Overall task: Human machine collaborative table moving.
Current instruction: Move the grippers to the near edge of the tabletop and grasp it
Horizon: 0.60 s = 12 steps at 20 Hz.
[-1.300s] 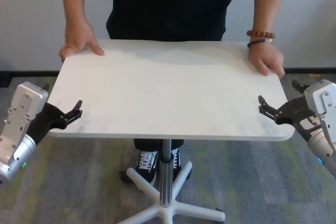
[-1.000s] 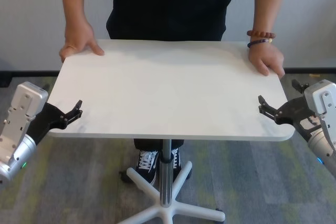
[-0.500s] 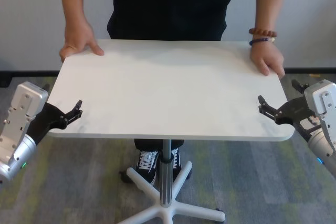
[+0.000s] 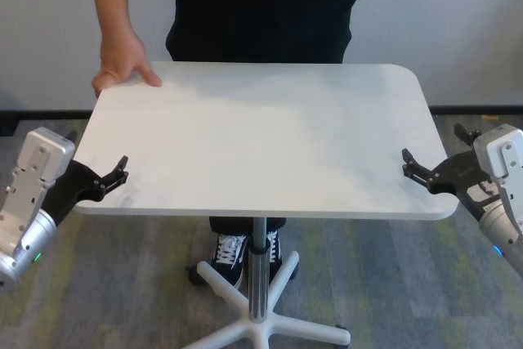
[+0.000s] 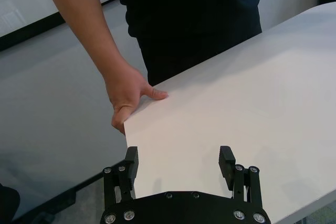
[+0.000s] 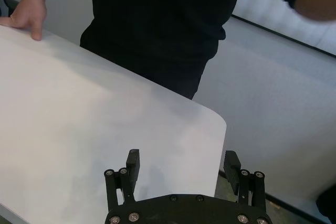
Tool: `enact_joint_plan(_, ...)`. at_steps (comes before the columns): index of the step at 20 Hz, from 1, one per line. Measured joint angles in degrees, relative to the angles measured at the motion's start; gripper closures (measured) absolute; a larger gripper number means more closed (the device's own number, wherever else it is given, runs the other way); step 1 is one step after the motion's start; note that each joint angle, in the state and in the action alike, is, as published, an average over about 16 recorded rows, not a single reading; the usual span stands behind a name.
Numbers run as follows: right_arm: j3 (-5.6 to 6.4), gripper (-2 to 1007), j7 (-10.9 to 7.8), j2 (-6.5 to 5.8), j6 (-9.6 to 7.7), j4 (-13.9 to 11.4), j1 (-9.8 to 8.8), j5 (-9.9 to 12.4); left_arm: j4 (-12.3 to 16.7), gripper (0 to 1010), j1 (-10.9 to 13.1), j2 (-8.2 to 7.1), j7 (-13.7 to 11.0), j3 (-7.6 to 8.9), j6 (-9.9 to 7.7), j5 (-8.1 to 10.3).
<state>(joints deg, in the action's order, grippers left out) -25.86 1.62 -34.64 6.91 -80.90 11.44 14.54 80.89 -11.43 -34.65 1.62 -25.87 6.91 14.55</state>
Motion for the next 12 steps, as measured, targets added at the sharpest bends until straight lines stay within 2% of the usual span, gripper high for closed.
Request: enact_joint_plan(12,0.00,-1,0.00,0.00,0.00,0.00,0.00,0.00,0.00,10,0.00,0.00,0.00,0.00,0.00,0.00)
